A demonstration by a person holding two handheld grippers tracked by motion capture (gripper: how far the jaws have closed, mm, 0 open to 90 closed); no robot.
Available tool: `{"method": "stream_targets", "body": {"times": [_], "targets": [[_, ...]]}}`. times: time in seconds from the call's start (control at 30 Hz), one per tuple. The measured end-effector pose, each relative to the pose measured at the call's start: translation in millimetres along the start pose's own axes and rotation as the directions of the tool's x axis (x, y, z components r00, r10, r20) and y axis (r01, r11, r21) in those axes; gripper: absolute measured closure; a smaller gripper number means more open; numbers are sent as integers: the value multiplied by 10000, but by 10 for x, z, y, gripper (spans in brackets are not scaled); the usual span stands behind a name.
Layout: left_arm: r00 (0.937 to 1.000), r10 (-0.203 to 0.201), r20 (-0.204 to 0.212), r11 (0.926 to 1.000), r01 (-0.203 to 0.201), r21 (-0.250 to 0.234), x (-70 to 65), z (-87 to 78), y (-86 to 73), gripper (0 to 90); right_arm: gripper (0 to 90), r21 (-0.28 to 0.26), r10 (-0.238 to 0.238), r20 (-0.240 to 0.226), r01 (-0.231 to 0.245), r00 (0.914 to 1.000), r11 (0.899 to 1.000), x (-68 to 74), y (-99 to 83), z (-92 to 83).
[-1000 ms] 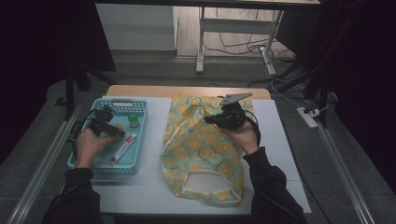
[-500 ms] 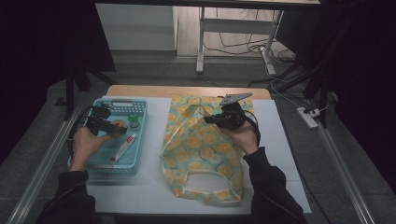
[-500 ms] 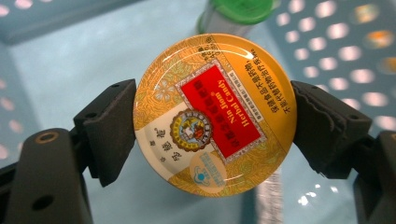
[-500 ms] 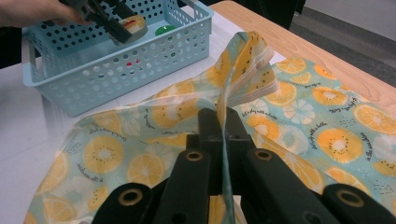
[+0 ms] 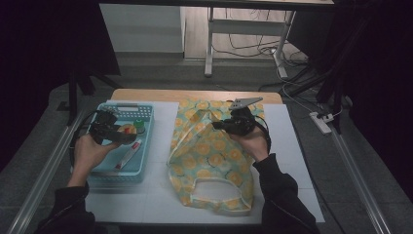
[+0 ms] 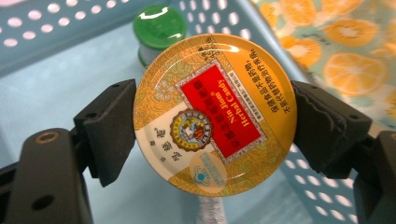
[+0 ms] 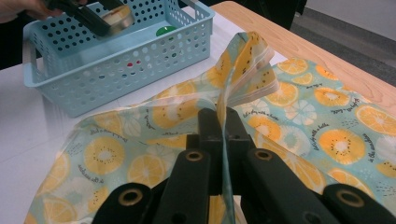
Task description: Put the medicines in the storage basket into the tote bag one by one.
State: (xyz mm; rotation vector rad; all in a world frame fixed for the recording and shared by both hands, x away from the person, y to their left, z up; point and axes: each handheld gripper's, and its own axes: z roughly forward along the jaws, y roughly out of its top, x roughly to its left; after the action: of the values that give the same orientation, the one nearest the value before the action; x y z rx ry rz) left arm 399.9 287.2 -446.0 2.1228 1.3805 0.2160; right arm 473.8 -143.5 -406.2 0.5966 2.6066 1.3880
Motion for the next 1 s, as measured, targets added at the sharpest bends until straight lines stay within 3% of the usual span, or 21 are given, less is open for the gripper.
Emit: {"method": "stream_targets", "body": {"times": [0.3, 0.53, 0.73, 1.0], "targets": [[9971, 710, 287, 9974, -707, -101, -261, -73, 31, 207, 900, 2, 58, -4, -58, 10000, 10000, -11, -7, 8], [9912, 1068, 786, 9940, -1047, -308, -446, -89, 55, 208, 900, -45, 38, -78, -39, 10000, 10000, -21, -14, 13], [9833, 1444, 1107, 9892, -1404, -428, -621, -73, 88, 207, 900, -50, 41, -64, -42, 10000, 10000, -23, -16, 14], [9656, 2104, 1527, 9775, -2051, -499, -892, -15, 135, 207, 900, -41, 70, -82, -70, 9999, 10000, -33, -22, 19]]}}
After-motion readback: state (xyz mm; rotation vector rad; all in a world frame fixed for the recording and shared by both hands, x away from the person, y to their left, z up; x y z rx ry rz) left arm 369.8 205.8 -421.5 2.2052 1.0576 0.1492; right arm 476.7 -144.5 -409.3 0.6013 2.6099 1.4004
